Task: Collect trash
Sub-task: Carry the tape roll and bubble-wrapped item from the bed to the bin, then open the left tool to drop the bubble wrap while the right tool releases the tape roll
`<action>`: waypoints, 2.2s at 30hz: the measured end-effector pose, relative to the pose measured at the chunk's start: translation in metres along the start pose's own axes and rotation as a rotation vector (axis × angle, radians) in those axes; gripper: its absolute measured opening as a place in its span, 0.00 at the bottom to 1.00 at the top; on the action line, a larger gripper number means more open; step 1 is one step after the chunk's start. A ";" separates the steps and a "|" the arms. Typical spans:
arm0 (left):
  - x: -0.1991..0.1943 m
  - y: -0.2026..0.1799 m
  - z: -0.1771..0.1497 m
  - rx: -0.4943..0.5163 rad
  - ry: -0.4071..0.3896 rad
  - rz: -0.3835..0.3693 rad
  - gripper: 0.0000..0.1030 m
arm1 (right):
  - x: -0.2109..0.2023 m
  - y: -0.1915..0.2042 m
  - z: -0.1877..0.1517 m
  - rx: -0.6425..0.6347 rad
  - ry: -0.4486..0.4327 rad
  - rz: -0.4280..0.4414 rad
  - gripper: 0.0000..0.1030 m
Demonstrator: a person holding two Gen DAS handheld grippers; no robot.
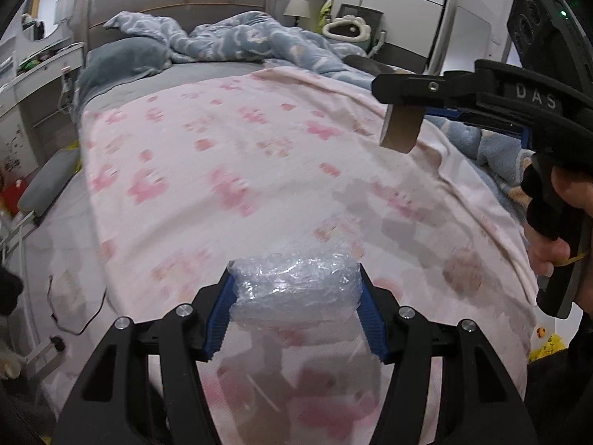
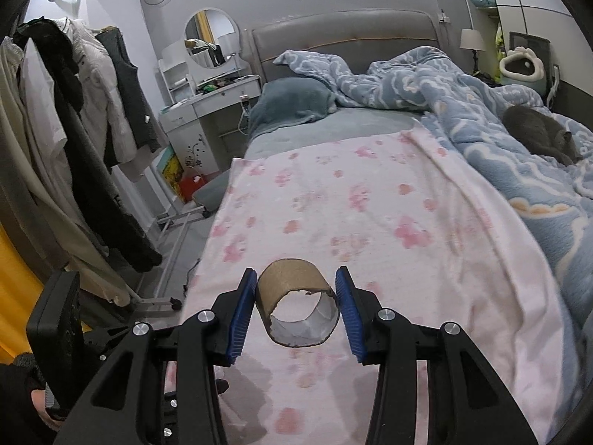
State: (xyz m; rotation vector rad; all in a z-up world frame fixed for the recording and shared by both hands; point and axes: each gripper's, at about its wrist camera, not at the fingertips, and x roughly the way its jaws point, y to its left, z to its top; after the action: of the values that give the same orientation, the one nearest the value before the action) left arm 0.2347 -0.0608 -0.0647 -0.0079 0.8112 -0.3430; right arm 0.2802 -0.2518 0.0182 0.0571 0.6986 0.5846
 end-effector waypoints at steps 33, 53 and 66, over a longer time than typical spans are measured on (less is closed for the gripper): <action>-0.065 0.161 -0.137 -0.336 0.264 0.232 0.62 | 0.066 0.173 -0.064 -0.091 0.137 0.125 0.43; -0.044 0.193 -0.201 -0.409 0.481 0.225 0.78 | 0.114 0.227 -0.103 -0.155 0.281 0.162 0.43; -0.089 0.225 -0.191 -0.429 0.322 0.264 0.79 | 0.169 0.258 -0.133 -0.197 0.436 0.130 0.43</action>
State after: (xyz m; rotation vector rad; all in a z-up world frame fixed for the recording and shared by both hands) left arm 0.1094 0.2024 -0.1642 -0.2502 1.1791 0.0880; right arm 0.1752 0.0350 -0.1216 -0.2164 1.0610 0.7991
